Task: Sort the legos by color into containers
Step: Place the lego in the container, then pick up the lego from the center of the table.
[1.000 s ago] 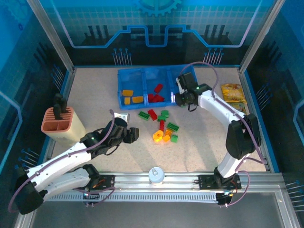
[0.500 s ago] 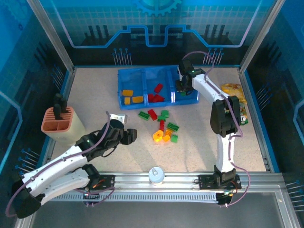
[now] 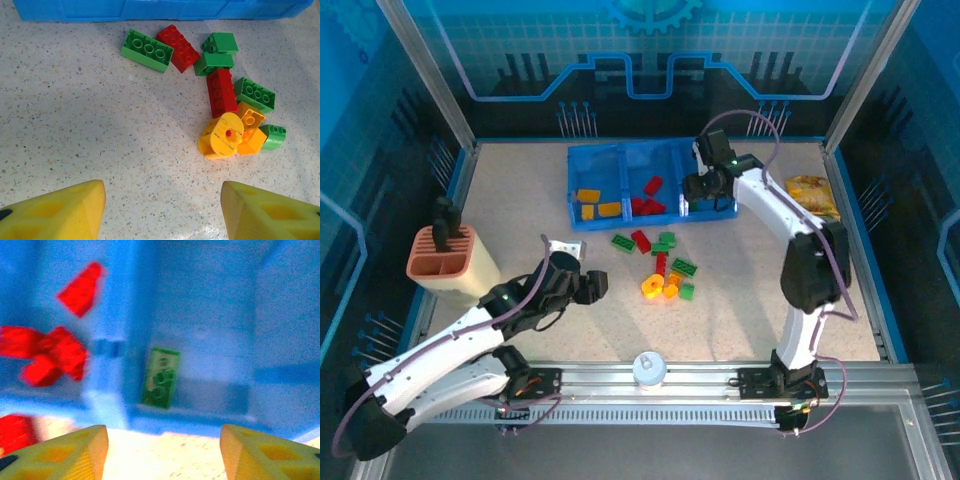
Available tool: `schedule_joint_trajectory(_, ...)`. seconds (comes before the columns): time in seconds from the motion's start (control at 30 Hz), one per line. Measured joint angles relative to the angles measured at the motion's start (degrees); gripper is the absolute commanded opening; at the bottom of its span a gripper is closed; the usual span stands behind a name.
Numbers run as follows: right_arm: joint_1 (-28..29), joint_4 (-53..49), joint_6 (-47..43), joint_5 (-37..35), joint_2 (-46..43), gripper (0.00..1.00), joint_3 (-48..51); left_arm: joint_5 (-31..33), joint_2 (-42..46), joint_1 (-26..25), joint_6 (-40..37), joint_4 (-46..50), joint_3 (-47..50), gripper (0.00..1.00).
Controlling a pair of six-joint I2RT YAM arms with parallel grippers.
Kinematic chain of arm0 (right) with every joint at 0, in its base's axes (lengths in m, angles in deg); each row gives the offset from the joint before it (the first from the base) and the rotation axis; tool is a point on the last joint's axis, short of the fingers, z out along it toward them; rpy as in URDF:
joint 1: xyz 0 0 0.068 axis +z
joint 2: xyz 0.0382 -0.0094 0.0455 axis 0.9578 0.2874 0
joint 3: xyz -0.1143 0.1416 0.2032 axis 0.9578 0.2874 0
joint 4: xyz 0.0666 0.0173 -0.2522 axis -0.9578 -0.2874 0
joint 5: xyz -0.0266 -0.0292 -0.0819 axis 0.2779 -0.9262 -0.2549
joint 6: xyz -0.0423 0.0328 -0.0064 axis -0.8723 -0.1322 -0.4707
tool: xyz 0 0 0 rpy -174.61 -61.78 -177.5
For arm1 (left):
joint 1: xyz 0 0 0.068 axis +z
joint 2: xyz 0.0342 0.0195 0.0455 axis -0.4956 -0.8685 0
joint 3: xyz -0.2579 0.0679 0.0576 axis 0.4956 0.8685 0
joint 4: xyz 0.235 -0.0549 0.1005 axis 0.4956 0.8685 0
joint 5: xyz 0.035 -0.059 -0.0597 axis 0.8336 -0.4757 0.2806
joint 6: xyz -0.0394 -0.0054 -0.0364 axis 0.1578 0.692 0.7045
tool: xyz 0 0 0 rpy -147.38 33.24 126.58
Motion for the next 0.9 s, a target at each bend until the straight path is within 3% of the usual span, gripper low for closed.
schedule_joint_trajectory(0.17,9.0,5.9,-4.8,5.4,-9.4,0.7,8.0,-3.3,-1.3,7.4,3.5,-0.5,2.5,0.63)
schedule_joint_trajectory(0.33,15.8,8.0,-9.0,11.3,-9.4,0.71,10.2,-7.7,-1.8,12.6,6.9,-1.0,6.7,0.64)
schedule_joint_trajectory(0.57,19.5,8.4,-11.6,13.6,-0.3,0.74,9.1,-9.8,1.2,12.8,9.1,-1.4,7.5,0.64)
schedule_joint_trajectory(0.9,22.8,3.1,-13.5,9.8,13.7,0.76,-3.8,-10.0,7.6,12.9,9.6,-0.5,9.2,0.64)
